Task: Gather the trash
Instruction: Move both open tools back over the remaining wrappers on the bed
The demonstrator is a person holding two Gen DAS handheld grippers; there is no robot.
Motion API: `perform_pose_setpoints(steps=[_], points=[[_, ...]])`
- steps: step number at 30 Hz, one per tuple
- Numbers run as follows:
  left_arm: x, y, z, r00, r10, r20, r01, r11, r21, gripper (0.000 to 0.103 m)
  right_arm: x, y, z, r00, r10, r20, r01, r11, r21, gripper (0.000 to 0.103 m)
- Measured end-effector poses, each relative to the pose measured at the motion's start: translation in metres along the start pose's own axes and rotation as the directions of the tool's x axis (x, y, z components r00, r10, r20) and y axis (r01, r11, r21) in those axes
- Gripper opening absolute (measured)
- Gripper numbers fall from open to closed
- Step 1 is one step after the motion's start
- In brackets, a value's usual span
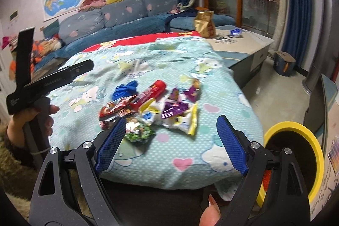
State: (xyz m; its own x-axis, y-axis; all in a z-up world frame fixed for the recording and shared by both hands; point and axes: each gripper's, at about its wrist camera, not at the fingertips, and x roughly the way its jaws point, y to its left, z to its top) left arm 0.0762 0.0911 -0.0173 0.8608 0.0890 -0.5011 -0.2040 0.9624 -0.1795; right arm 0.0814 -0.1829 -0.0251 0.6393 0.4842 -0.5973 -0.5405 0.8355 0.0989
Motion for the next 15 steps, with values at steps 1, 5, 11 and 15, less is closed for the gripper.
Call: perform_pose_setpoints(steps=[1,5,11,15], points=[[0.001,0.004,-0.001,1.000,0.002,-0.010,-0.002,1.000,-0.006,0.096,0.002,0.003,0.000,1.000,0.006,-0.005,-0.006,1.000,-0.003,0.078],[0.004,0.016,-0.009,0.999,0.014,-0.044,-0.014,1.000,-0.018,0.096,0.014,0.015,-0.001,0.998,0.040,-0.038,-0.041,0.999,-0.015,0.071],[0.007,0.023,-0.017,0.997,-0.003,-0.083,0.002,1.000,-0.016,0.094,0.029,0.025,-0.003,0.996,0.061,-0.071,-0.062,0.998,-0.011,0.062],[0.016,0.028,-0.028,0.986,-0.078,-0.147,0.070,0.996,-0.058,0.075,0.042,0.030,-0.006,0.992,0.074,-0.102,-0.075,0.997,-0.005,0.056]])
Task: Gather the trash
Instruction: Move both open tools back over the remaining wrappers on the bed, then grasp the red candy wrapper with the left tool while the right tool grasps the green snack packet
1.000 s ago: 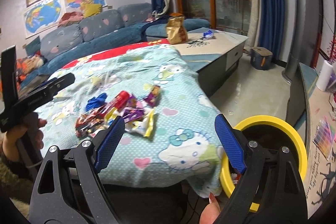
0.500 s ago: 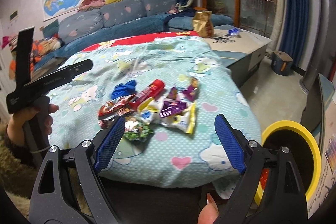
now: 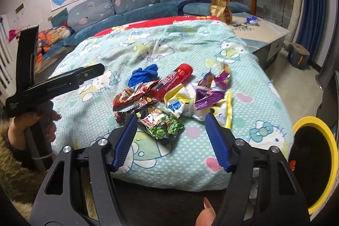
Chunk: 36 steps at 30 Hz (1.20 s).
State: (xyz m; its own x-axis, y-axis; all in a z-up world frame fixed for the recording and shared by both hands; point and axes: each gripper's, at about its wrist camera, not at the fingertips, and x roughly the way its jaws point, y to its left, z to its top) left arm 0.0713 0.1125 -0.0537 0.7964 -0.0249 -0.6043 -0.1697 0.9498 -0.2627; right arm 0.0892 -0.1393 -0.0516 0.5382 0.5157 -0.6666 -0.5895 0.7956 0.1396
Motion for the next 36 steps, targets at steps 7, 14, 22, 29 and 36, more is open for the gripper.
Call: perform_pose_setpoints(steps=[7,14,22,29,36], points=[[0.025,-0.001,-0.021,0.991,-0.072,-0.116,0.071,0.997,-0.017,0.055,0.025,0.004,-0.004,0.998,0.011,-0.062,-0.011,1.000,0.013,0.047],[0.043,-0.009,-0.035,0.983,-0.082,-0.163,0.084,0.997,0.003,0.050,0.049,0.002,-0.009,0.992,0.032,-0.122,-0.027,0.999,0.042,0.042],[0.051,-0.016,-0.036,0.985,-0.081,-0.155,0.086,0.996,0.029,0.050,0.067,-0.002,-0.020,0.985,0.070,-0.155,-0.059,0.996,0.074,0.039],[0.054,-0.016,-0.035,0.984,-0.088,-0.155,0.092,0.995,0.024,0.037,0.064,-0.007,-0.017,0.988,0.068,-0.142,-0.059,0.996,0.066,0.011],[0.055,-0.018,-0.036,0.981,-0.100,-0.165,0.107,0.994,0.034,0.020,0.057,-0.012,-0.016,0.988,0.058,-0.140,-0.050,0.997,0.061,0.011]])
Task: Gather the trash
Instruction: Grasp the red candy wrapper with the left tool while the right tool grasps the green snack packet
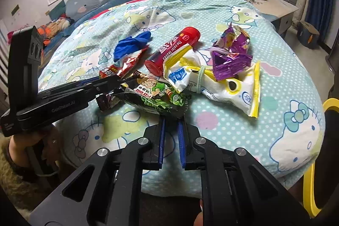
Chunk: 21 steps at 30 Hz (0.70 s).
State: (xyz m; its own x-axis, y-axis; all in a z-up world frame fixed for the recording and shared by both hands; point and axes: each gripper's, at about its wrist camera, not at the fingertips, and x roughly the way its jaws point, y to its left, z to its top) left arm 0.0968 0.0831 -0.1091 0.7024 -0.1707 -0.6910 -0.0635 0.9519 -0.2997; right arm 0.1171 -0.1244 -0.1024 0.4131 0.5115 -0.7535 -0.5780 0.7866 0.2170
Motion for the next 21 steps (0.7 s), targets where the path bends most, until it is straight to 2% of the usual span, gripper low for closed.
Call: perform_pose_setpoints(steps=[1,5,7,13,17,18,21], points=[[-0.001,0.000,-0.001,1.000,-0.001,0.001,0.001,1.000,0.001,0.019,-0.003,-0.002,0.000,1.000,-0.001,0.002,0.001,1.000,0.005,0.023],[-0.005,-0.001,0.000,1.000,-0.017,0.008,0.017,1.000,-0.004,0.018,-0.016,-0.003,-0.001,1.000,-0.009,0.028,0.009,1.000,-0.008,0.029],[-0.010,-0.002,0.002,0.999,-0.032,0.017,0.032,0.999,-0.004,0.018,-0.023,0.000,-0.001,0.998,-0.018,0.053,0.020,0.999,-0.029,0.036],[-0.032,-0.009,0.010,0.996,-0.067,0.061,0.067,0.998,0.002,0.018,-0.022,0.020,0.001,0.998,-0.004,0.059,0.012,0.990,-0.143,0.036],[-0.043,-0.014,0.016,0.993,-0.083,0.086,0.083,0.997,0.011,0.017,-0.008,0.048,-0.001,0.999,-0.025,0.048,0.037,0.958,-0.283,0.036],[-0.046,-0.016,0.018,0.992,-0.086,0.092,0.084,0.996,0.017,0.017,-0.001,0.053,0.000,0.998,-0.052,0.044,0.063,0.949,-0.310,0.034],[-0.053,-0.018,0.022,0.990,-0.090,0.108,0.088,0.996,0.023,0.017,0.014,0.056,0.002,0.995,-0.093,0.024,0.096,0.938,-0.333,0.020]])
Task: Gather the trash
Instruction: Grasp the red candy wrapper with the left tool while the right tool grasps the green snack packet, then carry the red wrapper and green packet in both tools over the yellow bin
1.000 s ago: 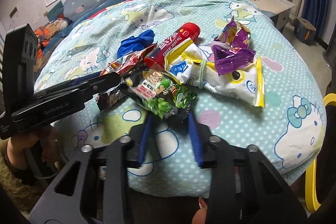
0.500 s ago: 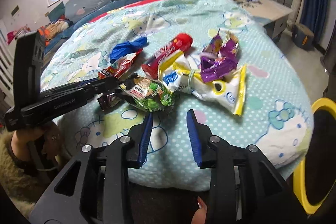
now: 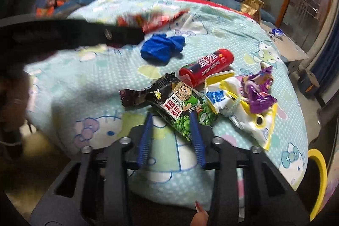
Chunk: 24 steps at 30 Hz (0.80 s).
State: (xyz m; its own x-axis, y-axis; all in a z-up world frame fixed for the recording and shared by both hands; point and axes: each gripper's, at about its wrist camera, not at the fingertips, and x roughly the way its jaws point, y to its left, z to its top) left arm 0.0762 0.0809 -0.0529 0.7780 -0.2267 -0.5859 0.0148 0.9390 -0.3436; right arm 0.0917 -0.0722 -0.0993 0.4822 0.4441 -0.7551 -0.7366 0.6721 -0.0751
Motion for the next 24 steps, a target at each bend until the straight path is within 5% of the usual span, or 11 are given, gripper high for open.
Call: perform_pose_setpoints(steps=[6,12,24], points=[[-0.007,-0.002,0.005,1.000,0.000,0.017,0.000,1.000,0.003,0.017,-0.002,-0.008,0.003,0.999,0.041,0.024,-0.042,0.998,0.035,0.001],[-0.014,-0.010,0.009,0.999,-0.004,0.037,0.003,1.000,0.022,0.017,-0.038,-0.027,0.011,0.977,0.174,0.120,-0.190,0.972,0.138,0.001],[-0.028,-0.036,0.016,0.997,-0.010,0.076,0.005,0.997,0.071,0.017,-0.098,-0.066,0.016,0.951,0.157,0.267,-0.225,0.943,0.245,0.001]])
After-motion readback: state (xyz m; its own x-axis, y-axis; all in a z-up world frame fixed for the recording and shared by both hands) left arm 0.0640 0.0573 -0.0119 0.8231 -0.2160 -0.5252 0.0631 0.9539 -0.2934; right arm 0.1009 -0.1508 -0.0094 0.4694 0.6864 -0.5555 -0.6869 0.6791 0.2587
